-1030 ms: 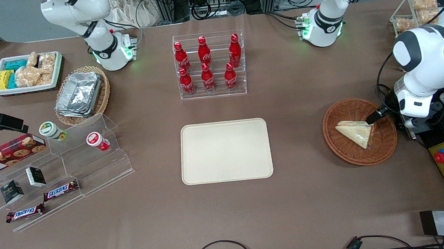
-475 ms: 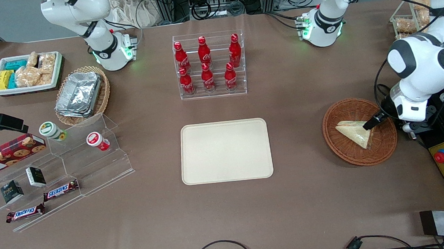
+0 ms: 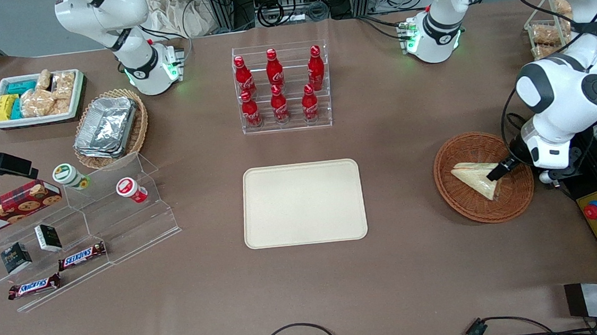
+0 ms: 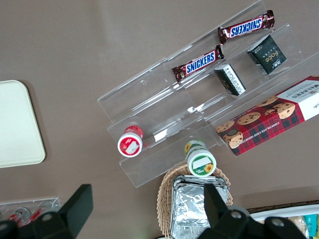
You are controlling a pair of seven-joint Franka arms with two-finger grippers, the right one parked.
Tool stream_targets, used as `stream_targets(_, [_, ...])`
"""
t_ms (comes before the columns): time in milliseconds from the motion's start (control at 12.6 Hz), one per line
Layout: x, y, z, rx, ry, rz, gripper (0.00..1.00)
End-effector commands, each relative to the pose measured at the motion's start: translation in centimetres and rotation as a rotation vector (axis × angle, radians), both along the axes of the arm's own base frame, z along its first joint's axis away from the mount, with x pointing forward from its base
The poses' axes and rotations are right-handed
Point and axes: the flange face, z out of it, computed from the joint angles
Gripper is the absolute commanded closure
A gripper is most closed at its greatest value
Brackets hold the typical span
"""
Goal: Place sandwich from basket to tray
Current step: 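Lower the open left gripper onto the sandwich and close on it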
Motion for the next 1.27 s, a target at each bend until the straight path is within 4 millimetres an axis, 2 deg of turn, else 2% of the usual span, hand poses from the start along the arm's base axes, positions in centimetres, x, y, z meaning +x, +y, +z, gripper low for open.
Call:
stream_targets(0, [0.0,0.2,-1.1,-0.012,-0.016,0.039,0.0])
stream_targets(554, [-0.4,-0.9,-2.8,-0.021,-0.027,0.093,0.0])
stream_targets(792, [-0.4,-1.0,-2.9,-0.021,-0.026,0.093,0.0])
stream_targets(871, [-0.4,-1.0,-3.2,-0.021,-0.02,0.093,0.11])
stream_targets(950, [-0.4,-1.0,-3.3,-0.021,-0.018,0.093,0.27])
stream_targets(1109, [-0.4,-1.3,-3.3,-0.022,-0.016,0.087,0.73])
stream_targets(1188, [-0.4,-1.4,-3.3,-0.021,-0.018,0.084,0.89])
